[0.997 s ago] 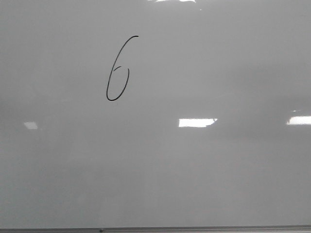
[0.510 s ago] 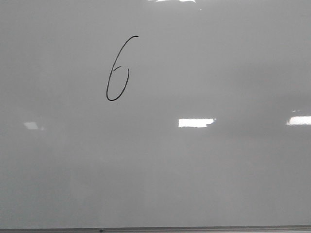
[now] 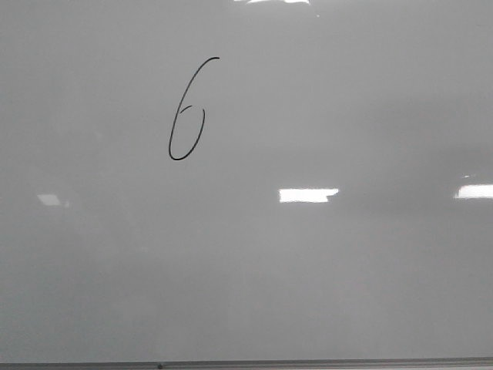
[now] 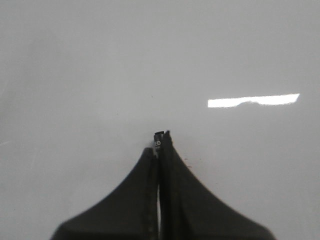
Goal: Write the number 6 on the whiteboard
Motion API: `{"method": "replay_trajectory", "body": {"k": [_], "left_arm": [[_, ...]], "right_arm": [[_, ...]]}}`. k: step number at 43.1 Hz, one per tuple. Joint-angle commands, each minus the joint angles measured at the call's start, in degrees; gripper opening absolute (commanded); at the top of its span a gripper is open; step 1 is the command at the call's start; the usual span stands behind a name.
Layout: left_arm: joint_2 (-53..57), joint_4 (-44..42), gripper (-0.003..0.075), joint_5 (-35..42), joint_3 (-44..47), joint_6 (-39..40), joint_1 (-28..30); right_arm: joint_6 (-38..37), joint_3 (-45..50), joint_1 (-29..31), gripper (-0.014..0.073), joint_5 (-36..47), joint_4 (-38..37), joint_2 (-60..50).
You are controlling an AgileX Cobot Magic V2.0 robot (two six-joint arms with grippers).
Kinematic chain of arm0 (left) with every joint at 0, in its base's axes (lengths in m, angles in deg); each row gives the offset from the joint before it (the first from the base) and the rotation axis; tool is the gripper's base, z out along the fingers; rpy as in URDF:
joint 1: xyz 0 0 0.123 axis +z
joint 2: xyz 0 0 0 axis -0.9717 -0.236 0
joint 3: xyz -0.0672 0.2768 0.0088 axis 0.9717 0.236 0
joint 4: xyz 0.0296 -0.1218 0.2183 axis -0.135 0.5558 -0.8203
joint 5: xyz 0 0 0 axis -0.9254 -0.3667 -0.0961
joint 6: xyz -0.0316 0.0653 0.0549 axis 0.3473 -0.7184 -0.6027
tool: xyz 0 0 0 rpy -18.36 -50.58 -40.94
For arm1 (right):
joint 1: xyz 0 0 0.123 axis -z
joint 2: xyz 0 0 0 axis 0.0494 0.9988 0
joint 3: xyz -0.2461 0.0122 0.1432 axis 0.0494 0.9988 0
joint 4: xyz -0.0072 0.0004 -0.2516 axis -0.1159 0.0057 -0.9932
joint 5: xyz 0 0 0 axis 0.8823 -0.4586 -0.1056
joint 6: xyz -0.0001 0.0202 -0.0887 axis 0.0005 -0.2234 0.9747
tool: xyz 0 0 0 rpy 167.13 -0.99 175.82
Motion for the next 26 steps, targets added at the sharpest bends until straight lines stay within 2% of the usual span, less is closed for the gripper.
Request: {"method": "replay_trajectory", "body": {"k": [1, 26], "left_arm": [[2.96, 0.55, -0.0020, 2.74, -1.37, 0.43, 0.00], [5.65, 0.55, -0.0020, 2.86, -1.33, 0.43, 0.00]], "right_arm": [[0.02, -1.51, 0.38, -0.0068, 4.63, 0.14, 0.25], [0.02, -1.51, 0.38, -0.0068, 4.63, 0.14, 0.25]]}}
